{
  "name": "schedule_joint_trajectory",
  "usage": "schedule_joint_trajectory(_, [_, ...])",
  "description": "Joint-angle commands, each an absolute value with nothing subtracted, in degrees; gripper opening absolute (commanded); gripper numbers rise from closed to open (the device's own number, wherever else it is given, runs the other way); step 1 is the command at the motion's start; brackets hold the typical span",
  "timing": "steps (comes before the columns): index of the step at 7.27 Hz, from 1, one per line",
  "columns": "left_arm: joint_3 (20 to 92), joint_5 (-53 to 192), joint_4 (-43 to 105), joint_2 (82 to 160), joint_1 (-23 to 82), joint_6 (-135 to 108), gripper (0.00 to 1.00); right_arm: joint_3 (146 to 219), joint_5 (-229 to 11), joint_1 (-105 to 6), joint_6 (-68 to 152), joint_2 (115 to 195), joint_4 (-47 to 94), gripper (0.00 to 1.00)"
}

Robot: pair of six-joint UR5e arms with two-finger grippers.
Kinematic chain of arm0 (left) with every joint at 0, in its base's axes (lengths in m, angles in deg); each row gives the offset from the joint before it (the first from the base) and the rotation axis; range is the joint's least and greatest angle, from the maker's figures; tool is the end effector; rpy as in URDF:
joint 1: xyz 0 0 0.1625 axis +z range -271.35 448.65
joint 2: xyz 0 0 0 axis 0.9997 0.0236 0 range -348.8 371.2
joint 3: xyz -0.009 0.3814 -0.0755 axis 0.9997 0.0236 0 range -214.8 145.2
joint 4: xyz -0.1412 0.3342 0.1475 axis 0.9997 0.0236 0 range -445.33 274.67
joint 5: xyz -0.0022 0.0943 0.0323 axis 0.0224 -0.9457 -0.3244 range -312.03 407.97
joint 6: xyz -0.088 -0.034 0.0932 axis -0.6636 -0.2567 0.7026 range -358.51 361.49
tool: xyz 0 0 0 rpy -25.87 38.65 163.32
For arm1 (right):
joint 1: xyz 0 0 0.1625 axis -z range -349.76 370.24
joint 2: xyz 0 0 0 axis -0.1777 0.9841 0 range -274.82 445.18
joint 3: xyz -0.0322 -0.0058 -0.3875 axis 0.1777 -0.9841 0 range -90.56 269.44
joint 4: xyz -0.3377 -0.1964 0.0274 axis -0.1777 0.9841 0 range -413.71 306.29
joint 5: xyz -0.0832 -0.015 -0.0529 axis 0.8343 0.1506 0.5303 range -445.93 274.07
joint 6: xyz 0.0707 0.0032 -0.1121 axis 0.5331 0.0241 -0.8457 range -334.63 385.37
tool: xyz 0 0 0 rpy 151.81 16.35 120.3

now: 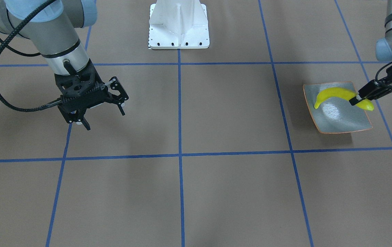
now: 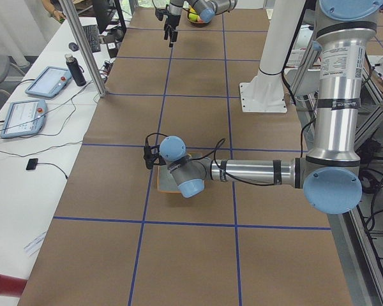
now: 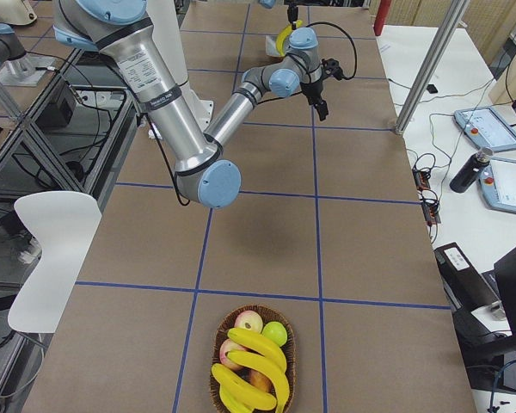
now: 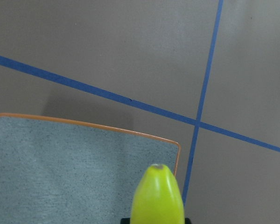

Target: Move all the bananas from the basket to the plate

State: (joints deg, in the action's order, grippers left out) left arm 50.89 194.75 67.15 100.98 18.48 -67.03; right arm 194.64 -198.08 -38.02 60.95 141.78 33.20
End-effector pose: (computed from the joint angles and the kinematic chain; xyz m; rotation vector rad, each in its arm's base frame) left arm 0.1419 -0.4593 0.5344 0.0339 1.2787 -0.2309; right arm -0.3479 -0.5148 0.2089 0.4716 -0.8391 -0.2735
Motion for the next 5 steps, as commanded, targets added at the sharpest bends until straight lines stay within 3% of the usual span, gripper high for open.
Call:
schedule_joint_trajectory(1, [50.6,194.7,67.2,101.0,18.4,-64.9,0.67,194.6,-198.1,-38.0,60.9,141.8,33.1,1.0])
schedule_joint_trajectory(5, [51.5,194.7,67.3,101.6,17.7,-65.0,0.76,194.6,-198.1,-38.1,60.9,142.0,33.1,1.0])
